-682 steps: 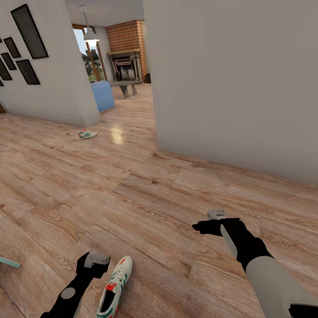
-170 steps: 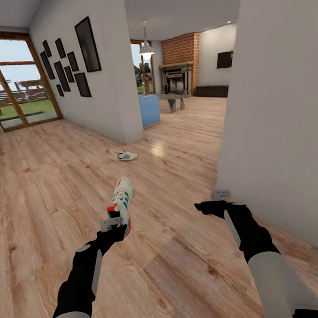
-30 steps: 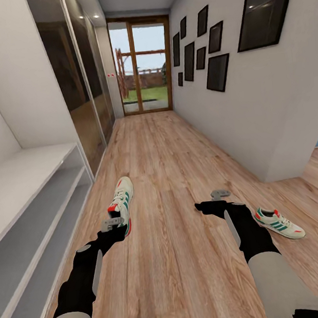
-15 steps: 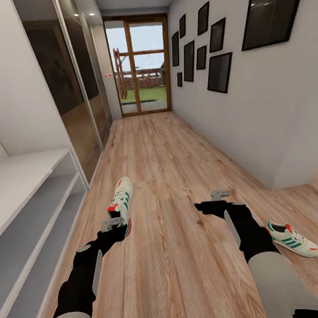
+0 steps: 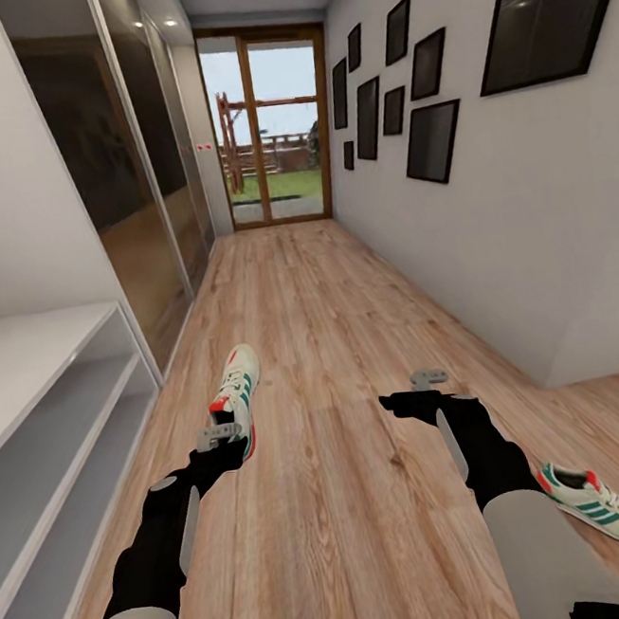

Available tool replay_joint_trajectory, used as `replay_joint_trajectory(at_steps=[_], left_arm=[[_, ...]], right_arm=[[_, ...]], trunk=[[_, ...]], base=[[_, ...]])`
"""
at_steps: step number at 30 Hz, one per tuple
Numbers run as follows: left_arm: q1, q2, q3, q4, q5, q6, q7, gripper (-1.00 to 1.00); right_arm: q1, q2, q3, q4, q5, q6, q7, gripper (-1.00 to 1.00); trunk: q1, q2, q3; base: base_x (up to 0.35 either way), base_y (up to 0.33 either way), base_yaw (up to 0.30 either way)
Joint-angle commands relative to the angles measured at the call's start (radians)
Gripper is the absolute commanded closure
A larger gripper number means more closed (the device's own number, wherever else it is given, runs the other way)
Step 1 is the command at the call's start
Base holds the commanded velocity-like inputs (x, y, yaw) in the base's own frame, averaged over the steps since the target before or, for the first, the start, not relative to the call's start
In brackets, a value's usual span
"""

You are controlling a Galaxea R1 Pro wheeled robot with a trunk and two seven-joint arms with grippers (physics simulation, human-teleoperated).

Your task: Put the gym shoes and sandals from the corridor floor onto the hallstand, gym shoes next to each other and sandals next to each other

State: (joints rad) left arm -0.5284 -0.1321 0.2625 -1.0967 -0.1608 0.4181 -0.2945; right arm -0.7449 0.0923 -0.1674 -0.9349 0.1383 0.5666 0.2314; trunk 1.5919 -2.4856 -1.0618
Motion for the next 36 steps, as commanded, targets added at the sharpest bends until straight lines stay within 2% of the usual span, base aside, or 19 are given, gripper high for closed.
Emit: replay_joint_trajectory(at_steps=[1, 28, 36], left_arm=[[-0.001, -0.001, 0.004, -0.002, -0.009, 0.004, -0.011, 1.0], [-0.001, -0.002, 0.004, -0.002, -0.009, 0.004, -0.011, 1.0], [-0.001, -0.003, 0.004, -0.002, -0.009, 0.004, -0.012, 1.0]], right_arm=[[-0.001, 0.001, -0.004, -0.001, 0.011, 0.004, 0.009, -1.0], [-0.001, 0.001, -0.004, -0.001, 0.012, 0.004, 0.009, -1.0], [-0.001, 0.001, -0.004, -0.001, 0.012, 0.004, 0.009, -1.0]], trunk=[[0.0, 0.0, -0.001], [0.0, 0.0, 0.002], [0.0, 0.0, 0.003]], base=[[0.348, 0.0, 0.0], [0.348, 0.0, 0.0], [0.346, 0.04, -0.122]])
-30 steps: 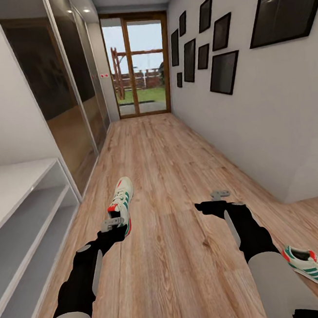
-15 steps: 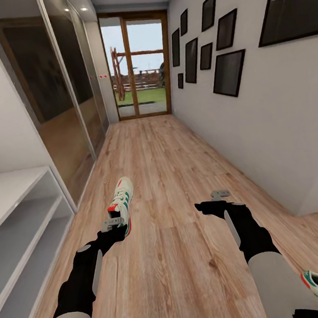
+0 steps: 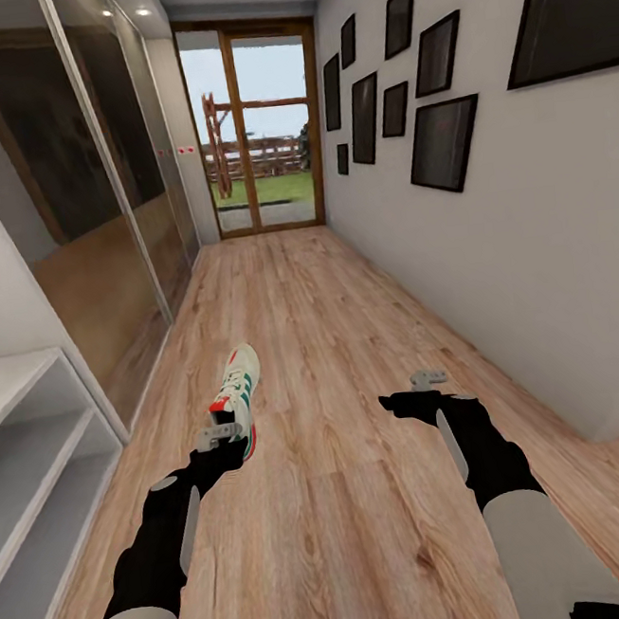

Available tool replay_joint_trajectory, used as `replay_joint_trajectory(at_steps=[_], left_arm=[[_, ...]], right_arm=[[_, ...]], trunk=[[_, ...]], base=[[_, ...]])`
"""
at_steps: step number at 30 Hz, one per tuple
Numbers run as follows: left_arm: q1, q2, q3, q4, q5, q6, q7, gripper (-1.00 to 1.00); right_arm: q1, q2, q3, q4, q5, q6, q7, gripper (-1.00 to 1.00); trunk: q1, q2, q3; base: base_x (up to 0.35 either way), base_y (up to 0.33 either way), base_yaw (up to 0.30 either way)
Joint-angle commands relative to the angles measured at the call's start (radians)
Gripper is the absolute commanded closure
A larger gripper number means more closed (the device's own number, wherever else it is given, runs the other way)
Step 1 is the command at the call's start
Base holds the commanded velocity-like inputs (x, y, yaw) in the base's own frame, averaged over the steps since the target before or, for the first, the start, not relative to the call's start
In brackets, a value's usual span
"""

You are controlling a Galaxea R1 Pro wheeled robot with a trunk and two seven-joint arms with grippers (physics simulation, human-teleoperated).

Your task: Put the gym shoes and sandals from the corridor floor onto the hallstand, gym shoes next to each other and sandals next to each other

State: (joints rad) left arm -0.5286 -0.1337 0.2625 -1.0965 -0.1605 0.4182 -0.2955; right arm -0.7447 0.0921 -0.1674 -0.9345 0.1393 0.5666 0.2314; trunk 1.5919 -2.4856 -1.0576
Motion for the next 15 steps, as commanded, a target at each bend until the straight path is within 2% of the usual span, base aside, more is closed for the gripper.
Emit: replay_joint_trajectory(at_steps=[1, 15], left_arm=[[-0.001, -0.001, 0.004, -0.002, -0.009, 0.004, -0.011, 1.0], [-0.001, -0.001, 0.004, -0.002, -0.008, 0.004, -0.011, 1.0]], right_arm=[[-0.001, 0.001, -0.004, -0.001, 0.011, 0.004, 0.009, -1.0], [-0.001, 0.001, -0.004, -0.001, 0.011, 0.004, 0.009, -1.0]], trunk=[[0.0, 0.0, -0.001], [0.0, 0.0, 0.004]], base=[[0.341, 0.108, -0.229], [0.323, 0.144, -0.255]])
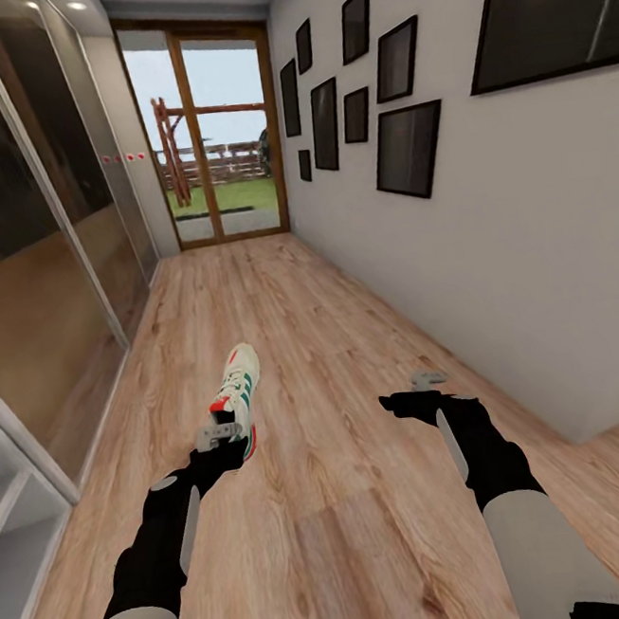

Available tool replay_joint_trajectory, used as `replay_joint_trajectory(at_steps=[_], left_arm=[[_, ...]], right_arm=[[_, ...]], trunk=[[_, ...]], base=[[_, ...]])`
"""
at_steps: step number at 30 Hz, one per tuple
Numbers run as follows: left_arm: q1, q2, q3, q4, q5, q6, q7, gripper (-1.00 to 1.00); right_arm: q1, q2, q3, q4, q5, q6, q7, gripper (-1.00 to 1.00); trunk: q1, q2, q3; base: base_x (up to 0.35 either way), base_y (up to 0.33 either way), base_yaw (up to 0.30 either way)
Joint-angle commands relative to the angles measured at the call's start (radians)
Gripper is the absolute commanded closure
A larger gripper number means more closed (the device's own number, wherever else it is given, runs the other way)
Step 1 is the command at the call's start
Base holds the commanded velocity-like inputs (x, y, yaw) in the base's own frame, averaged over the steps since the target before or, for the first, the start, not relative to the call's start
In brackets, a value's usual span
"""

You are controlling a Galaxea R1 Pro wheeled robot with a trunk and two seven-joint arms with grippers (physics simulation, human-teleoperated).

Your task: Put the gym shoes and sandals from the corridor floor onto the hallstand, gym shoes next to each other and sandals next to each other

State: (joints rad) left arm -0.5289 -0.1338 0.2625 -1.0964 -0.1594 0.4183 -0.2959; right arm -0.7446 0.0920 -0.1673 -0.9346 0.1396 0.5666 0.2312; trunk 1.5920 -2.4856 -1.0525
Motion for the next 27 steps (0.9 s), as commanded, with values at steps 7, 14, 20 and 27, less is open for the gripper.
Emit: replay_joint_trajectory(at_steps=[7, 14, 20, 27], left_arm=[[-0.001, -0.001, 0.004, -0.001, -0.009, 0.004, -0.011, 1.0], [0.0, -0.001, 0.004, -0.001, -0.009, 0.004, -0.011, 1.0], [-0.001, -0.001, 0.004, -0.001, -0.009, 0.004, -0.011, 1.0], [0.0, -0.001, -0.001, 0.0, -0.009, 0.004, -0.011, 1.0]], right_arm=[[-0.001, 0.002, -0.004, -0.001, 0.011, 0.004, 0.009, -1.0], [-0.001, 0.002, -0.004, -0.001, 0.01, 0.004, 0.009, -1.0], [-0.001, 0.002, -0.004, -0.001, 0.01, 0.004, 0.008, -1.0], [-0.001, 0.002, -0.004, -0.001, 0.01, 0.004, 0.008, -1.0]], trunk=[[0.0, 0.0, 0.001], [0.0, 0.0, 0.003], [0.0, 0.0, 0.004], [0.0, 0.0, 0.004]], base=[[0.314, 0.148, -0.259], [0.326, 0.119, -0.261], [0.328, 0.115, -0.263], [0.328, 0.114, -0.264]])
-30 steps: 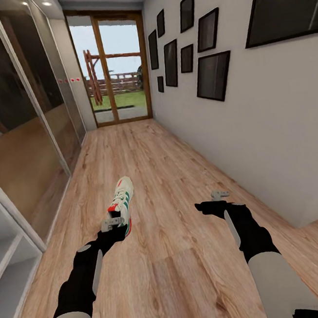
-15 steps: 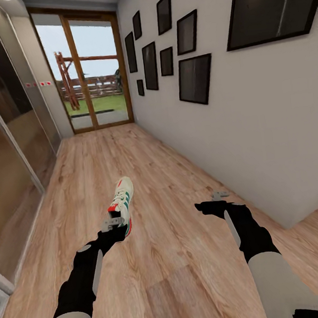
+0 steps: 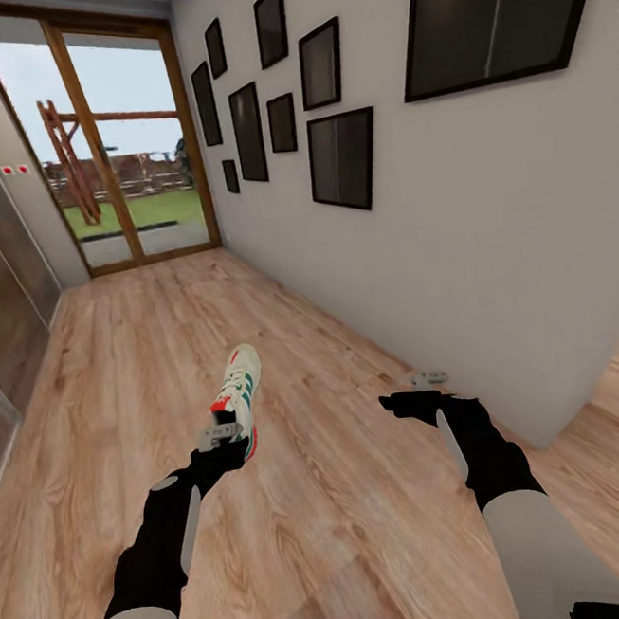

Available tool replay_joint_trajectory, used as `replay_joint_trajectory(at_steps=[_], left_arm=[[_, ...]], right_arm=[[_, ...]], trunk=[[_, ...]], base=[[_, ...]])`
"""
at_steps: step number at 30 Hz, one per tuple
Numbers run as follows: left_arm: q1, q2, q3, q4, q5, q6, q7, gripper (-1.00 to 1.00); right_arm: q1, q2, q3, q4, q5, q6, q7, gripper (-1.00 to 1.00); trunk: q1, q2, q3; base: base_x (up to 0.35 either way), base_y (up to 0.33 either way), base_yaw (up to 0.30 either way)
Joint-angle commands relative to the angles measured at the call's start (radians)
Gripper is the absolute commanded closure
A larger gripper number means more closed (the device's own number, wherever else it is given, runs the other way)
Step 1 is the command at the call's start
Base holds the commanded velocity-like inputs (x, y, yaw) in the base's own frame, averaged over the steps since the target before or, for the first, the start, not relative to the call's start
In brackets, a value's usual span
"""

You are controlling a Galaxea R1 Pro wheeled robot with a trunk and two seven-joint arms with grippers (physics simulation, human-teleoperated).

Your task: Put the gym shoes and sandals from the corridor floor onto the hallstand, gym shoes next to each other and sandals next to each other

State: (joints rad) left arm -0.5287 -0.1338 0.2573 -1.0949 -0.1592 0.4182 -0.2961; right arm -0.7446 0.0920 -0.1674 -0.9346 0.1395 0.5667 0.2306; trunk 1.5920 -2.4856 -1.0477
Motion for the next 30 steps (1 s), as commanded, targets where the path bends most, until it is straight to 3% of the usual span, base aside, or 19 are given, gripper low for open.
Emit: replay_joint_trajectory(at_steps=[1, 20, 30], left_arm=[[-0.001, -0.001, 0.004, -0.002, -0.01, 0.004, -0.011, 1.0], [-0.001, -0.001, 0.003, -0.002, -0.01, 0.004, -0.011, 1.0], [-0.001, -0.001, 0.003, -0.002, -0.01, 0.004, -0.011, 1.0]], right_arm=[[-0.001, 0.002, -0.004, -0.001, 0.01, 0.004, 0.009, -1.0], [-0.001, 0.002, -0.004, -0.001, 0.011, 0.004, 0.009, -1.0], [-0.001, 0.002, -0.004, -0.001, 0.01, 0.004, 0.01, -1.0]], trunk=[[0.0, 0.0, -0.001], [0.0, 0.0, -0.001], [0.0, 0.0, -0.001]], base=[[0.328, 0.114, -0.264], [0.323, 0.134, -0.261], [0.253, 0.216, -0.099]])
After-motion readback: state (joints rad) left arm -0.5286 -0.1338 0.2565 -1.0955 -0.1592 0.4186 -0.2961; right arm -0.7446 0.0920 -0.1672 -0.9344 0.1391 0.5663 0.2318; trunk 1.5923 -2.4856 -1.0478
